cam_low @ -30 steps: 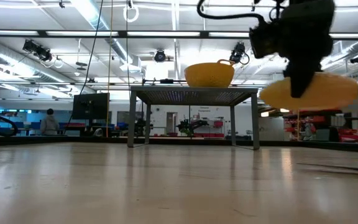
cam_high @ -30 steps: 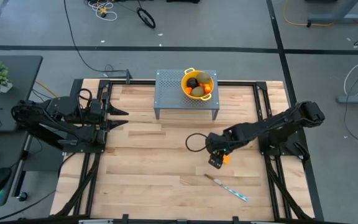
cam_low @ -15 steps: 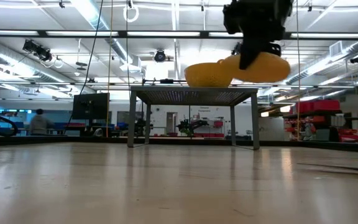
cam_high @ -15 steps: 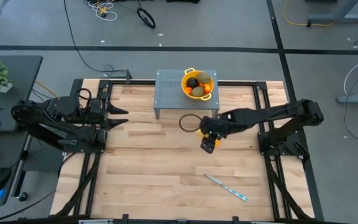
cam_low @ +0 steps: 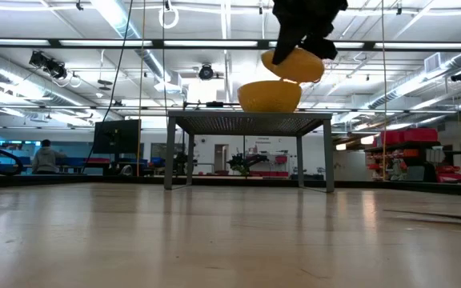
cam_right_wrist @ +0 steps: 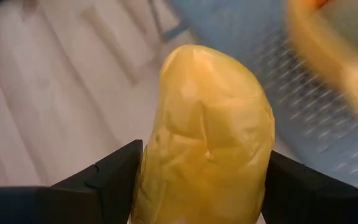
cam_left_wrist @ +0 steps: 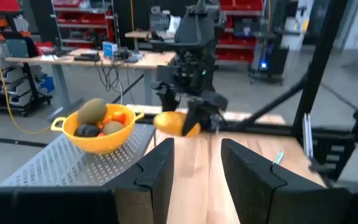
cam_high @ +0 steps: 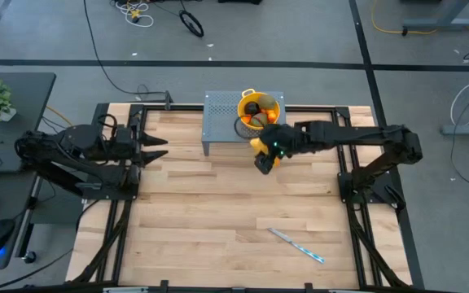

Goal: Pick & Place Fruit
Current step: Put the mango into the yellow strainer bowl on the shelf, then put the blue patterned table knife on the shelf

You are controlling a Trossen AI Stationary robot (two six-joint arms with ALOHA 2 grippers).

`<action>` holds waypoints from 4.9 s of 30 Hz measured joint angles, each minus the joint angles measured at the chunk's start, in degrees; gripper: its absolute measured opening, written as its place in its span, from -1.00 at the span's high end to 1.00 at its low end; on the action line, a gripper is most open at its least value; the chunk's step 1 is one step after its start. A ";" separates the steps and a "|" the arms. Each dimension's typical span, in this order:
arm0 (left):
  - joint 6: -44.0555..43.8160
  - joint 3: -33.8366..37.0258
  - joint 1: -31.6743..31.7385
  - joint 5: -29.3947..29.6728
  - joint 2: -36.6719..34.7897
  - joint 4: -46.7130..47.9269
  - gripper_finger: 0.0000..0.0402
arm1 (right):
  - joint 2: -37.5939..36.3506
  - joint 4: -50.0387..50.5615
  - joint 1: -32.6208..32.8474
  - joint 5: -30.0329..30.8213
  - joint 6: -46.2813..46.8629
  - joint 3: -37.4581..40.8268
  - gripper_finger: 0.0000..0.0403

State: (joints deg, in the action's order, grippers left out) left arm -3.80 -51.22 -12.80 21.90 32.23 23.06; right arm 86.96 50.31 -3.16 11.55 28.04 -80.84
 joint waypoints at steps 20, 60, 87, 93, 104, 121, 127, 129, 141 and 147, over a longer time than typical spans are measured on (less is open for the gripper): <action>3.18 0.00 0.00 2.93 0.00 -2.08 0.30 | -0.02 -2.15 -15.48 2.56 -8.03 -10.37 -0.37; 3.57 0.00 -0.01 2.96 0.00 -2.11 0.30 | 6.93 -13.11 -20.39 -0.41 -12.59 -10.41 -0.37; 3.62 0.00 0.00 4.47 0.01 -2.15 0.30 | 6.95 -8.94 -20.92 -1.43 -6.85 -10.41 -0.37; 3.59 0.00 -0.01 4.47 0.00 -2.16 0.30 | 6.95 -7.16 -21.56 -3.30 -5.99 -10.41 -0.43; 2.72 0.00 0.00 4.47 0.00 -2.18 0.30 | 6.95 -6.78 -21.68 -3.31 -6.33 -10.41 -0.61; 1.73 0.00 -0.01 4.45 0.02 -2.16 0.30 | 5.71 -10.73 -21.68 -1.02 -9.68 -10.38 -0.62; 1.39 0.00 -0.02 4.46 0.02 -2.16 0.30 | 2.96 -13.34 -21.03 -1.06 -11.16 -10.38 -0.62; 1.39 0.00 0.00 4.47 0.02 -2.16 0.30 | 1.81 -13.35 -20.35 -1.08 -11.87 -10.38 -0.62; 1.41 0.00 -0.02 5.74 0.02 -2.09 0.30 | -0.09 -13.20 -13.35 -1.35 -13.50 -10.38 -0.62; 0.07 0.00 0.00 5.74 0.02 -2.05 0.30 | -0.09 -12.35 -7.61 -5.77 -13.53 -10.38 -0.62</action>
State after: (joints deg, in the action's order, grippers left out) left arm -3.73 -51.22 -12.80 27.64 32.25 21.02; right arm 86.87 37.95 -10.77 5.78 14.50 -91.22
